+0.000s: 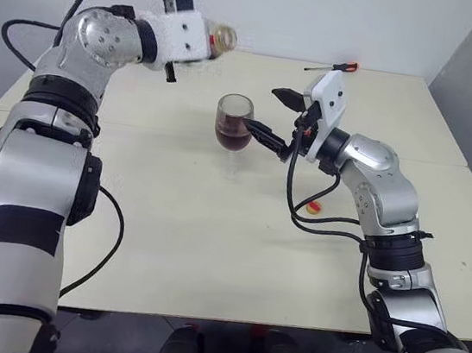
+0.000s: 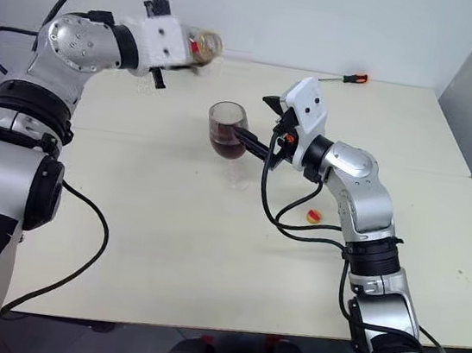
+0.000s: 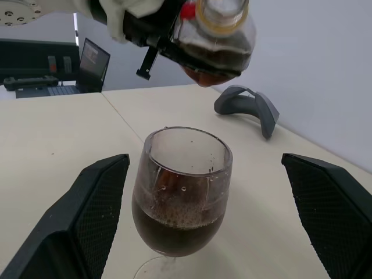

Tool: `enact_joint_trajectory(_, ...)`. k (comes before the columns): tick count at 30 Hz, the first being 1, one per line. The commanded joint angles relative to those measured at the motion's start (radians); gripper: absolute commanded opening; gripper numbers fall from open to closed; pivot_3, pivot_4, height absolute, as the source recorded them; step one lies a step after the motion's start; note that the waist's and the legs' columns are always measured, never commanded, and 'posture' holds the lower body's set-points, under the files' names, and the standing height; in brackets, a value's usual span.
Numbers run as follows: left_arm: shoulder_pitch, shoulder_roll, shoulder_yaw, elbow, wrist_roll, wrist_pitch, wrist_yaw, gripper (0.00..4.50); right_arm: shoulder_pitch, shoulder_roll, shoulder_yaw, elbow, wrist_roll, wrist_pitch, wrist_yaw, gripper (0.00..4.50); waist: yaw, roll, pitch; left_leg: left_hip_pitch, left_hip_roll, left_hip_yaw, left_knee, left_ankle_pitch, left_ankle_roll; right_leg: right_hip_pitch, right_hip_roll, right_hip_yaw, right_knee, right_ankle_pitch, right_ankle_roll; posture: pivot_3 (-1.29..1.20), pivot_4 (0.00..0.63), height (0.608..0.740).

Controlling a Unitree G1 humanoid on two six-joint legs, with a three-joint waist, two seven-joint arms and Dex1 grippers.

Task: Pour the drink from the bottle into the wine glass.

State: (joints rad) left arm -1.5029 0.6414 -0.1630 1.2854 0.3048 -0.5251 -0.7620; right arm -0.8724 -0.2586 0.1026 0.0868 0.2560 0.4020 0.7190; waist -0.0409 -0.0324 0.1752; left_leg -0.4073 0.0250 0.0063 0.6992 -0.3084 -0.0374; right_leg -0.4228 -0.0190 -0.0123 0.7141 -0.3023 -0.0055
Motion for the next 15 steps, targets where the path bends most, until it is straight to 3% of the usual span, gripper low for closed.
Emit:
enact_joint_trajectory(1,0.017,0.009,0.084,-0.098,-0.105,0.08,-0.033,0.95,-0.001,0.0,-0.001,-0.033,0.009,-0.015,0.008,4.5,-0.001,0.0,0.0,0.0,0.0,0.0,0.0,0.0,0.0,0.0,0.0,0.0,0.0,0.0,0.0,0.0,0.15,0.74)
enact_joint_trajectory(6,0.202,0.017,0.193,-0.303,-0.232,0.256,-0.016,0.95,0.047,-0.014,0.003,-0.101,0.028,0.02,0.022,4.5,-0.009,0.001,-0.001,0.001,0.001,0.0,0.0,0.0,0.0,0.0,0.0,0.001,0.001,0.0,0.0,0.0,0.15,0.74)
enact_joint_trajectory(12,0.668,-0.006,0.347,-0.871,-0.385,0.628,0.094,0.95,0.181,-0.077,0.012,-0.278,0.065,0.088,0.055,4.5,-0.018,0.001,-0.001,0.001,0.002,-0.001,0.0,0.0,-0.001,0.001,0.0,0.001,0.003,0.0,0.0,0.0,0.15,0.74)
enact_joint_trajectory(15,0.83,-0.041,0.426,-1.086,-0.433,0.775,0.205,0.95,0.256,-0.1,-0.006,-0.382,0.146,0.131,0.088,4.5,-0.014,0.0,-0.002,0.0,0.002,-0.002,0.001,0.0,-0.001,0.001,0.0,0.001,0.002,0.0,0.0,0.0,0.15,0.74)
